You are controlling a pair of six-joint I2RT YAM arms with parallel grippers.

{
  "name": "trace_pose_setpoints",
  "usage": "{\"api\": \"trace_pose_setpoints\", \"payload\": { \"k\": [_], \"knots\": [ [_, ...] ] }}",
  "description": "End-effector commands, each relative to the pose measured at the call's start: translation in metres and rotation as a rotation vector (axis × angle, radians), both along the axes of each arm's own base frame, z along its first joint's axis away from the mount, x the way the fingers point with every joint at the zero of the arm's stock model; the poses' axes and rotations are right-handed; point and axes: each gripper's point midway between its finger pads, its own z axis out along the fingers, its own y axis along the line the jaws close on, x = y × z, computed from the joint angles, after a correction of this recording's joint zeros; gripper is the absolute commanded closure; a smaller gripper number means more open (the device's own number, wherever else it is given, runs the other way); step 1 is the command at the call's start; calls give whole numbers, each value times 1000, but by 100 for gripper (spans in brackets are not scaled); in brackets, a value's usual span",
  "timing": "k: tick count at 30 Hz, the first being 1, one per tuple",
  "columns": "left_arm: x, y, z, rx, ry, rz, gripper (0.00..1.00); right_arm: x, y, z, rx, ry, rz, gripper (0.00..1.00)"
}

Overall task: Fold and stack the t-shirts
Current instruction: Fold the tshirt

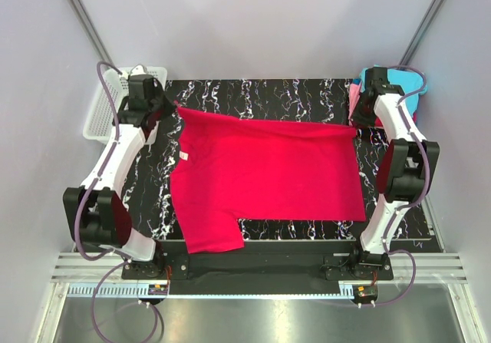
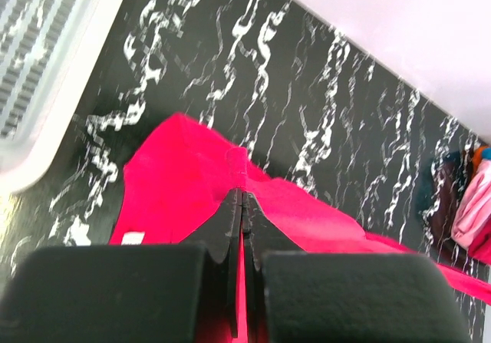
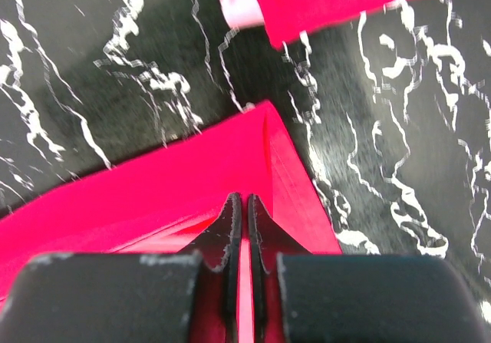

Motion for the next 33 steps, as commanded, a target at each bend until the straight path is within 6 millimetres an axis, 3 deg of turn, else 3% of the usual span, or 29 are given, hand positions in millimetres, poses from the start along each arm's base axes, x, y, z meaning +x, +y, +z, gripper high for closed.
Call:
{"api": "trace_pose_setpoints", "payload": {
  "k": [1, 15, 16, 17, 18, 19, 22, 23, 24, 26, 30, 33],
  "knots": [
    [-12, 5, 12, -19, -49, 21, 100, -9, -8, 25, -19, -66, -37, 100],
    [-47, 2, -30, -40, 37, 21, 100, -53, -11, -2, -41, 24, -83, 100],
    [-50, 1, -36, -41, 52, 20, 100, -58, -11, -4, -43, 31, -89, 98],
    [-52, 0, -40, -52, 60, 27, 100, -60, -10, -4, -39, 34, -89, 89],
    [-54, 0, -43, -54, 69, 32, 100, -63, -9, -4, -38, 35, -88, 79],
    [-60, 2, -49, -56, 81, 45, 95, -71, -9, -3, -34, 34, -110, 63],
    [-85, 15, -68, -44, 130, 189, 87, -86, -10, 6, -33, -6, -162, 59],
    [-94, 21, -60, -23, 93, 270, 77, -89, -12, 10, -41, -26, -179, 59],
    [-104, 24, -66, -10, 90, 308, 69, -91, -13, 13, -38, -42, -195, 59],
    [-111, 23, -58, -10, 40, 352, 67, -90, -11, 23, -22, -111, -216, 58],
    [-102, 15, -49, -31, 29, 343, 66, -80, 2, 19, 45, -105, -176, 57],
    [-76, -12, -52, -41, 66, 220, 66, -71, 13, 7, 101, -70, -127, 57]
  ]
}}
